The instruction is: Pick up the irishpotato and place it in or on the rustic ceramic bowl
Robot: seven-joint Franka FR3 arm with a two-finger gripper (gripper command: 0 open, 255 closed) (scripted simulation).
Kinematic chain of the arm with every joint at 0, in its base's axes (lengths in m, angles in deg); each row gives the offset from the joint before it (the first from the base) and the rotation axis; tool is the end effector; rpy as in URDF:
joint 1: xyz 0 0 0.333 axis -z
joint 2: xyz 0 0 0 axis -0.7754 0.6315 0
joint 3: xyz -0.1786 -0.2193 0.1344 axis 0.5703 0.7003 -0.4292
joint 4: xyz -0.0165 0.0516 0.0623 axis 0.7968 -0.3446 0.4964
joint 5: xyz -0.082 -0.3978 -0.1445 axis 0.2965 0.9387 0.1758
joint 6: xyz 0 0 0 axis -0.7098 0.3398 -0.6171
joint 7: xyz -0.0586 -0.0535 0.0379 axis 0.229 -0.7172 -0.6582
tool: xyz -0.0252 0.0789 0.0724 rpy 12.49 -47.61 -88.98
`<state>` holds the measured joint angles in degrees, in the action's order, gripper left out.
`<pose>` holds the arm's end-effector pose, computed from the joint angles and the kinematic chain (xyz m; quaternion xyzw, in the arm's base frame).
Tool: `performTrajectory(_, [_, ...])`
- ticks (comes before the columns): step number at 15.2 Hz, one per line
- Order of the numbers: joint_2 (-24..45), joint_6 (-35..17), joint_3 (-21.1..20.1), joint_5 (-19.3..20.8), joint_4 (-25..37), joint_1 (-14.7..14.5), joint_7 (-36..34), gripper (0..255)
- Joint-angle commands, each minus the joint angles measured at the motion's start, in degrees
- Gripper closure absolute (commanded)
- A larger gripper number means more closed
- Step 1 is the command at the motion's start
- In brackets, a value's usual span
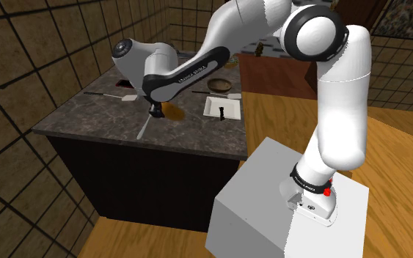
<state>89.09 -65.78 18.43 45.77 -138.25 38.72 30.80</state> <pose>0.6322 0.2558 0.3245 0.9361 0.2451 -0.0001 0.2524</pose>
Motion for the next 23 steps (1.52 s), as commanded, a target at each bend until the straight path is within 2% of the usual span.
performTrajectory(1, [-0.77,0.96,-0.14,-0.41,0.37,0.06,0.66,255])
performTrajectory(14, [-4.05,7.97,-0.80,-2.51,5.35,-0.06,4.99,255])
performTrajectory(23, [-10.50,-0.91,3.07,-2.66,-4.24,8.28,13.38,255])
